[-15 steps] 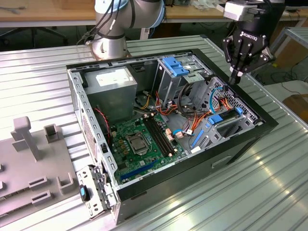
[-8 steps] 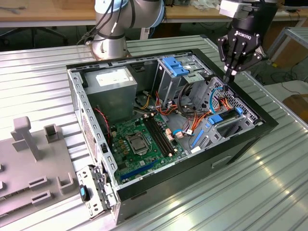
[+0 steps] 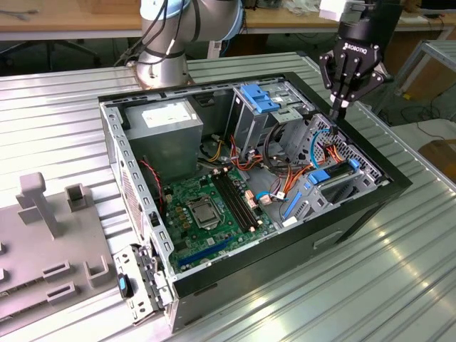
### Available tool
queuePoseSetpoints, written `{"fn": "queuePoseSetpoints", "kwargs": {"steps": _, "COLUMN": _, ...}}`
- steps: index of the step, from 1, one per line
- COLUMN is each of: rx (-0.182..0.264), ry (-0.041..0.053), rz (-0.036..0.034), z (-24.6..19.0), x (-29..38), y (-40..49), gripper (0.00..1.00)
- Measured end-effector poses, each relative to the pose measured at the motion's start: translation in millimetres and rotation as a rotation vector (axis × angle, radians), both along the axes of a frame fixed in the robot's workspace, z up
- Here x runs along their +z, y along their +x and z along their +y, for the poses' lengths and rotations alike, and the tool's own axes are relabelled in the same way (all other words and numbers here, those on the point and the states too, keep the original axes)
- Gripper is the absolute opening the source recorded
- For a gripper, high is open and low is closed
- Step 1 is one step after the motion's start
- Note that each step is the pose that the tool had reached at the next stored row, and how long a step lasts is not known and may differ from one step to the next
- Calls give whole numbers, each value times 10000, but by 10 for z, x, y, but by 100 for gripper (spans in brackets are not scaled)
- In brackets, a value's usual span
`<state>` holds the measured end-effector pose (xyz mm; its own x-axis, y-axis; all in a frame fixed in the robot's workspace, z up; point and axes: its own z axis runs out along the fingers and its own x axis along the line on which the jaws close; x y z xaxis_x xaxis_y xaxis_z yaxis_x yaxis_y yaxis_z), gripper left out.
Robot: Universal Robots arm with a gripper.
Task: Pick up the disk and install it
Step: 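Insert the second disk wire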
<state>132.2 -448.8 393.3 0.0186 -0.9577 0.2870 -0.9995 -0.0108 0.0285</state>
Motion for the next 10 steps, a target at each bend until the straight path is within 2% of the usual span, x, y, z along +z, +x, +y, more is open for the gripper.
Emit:
{"fn": "queuePoseSetpoints", "kwargs": {"steps": 1, "rx": 2, "ry": -142, "rz": 0, "z": 41, "x": -11, "y": 0, "gripper": 11}}
{"fn": "queuePoseSetpoints", "kwargs": {"steps": 3, "rx": 17, "ry": -331, "rz": 0, "z": 68, "x": -31, "y": 0, "gripper": 11}}
{"fn": "queuePoseSetpoints", "kwargs": {"steps": 5, "rx": 42, "ry": -693, "rz": 0, "z": 81, "x": -50, "y": 0, "gripper": 11}}
{"fn": "queuePoseSetpoints", "kwargs": {"steps": 6, "rx": 48, "ry": -799, "rz": 0, "z": 83, "x": -57, "y": 0, "gripper": 11}}
{"fn": "queuePoseSetpoints", "kwargs": {"steps": 7, "rx": 50, "ry": -863, "rz": 0, "z": 84, "x": -61, "y": 0, "gripper": 11}}
{"fn": "queuePoseSetpoints", "kwargs": {"steps": 8, "rx": 57, "ry": -979, "rz": 0, "z": 86, "x": -68, "y": 0, "gripper": 11}}
{"fn": "queuePoseSetpoints", "kwargs": {"steps": 10, "rx": 70, "ry": -1068, "rz": 0, "z": 87, "x": -73, "y": 0, "gripper": 11}}
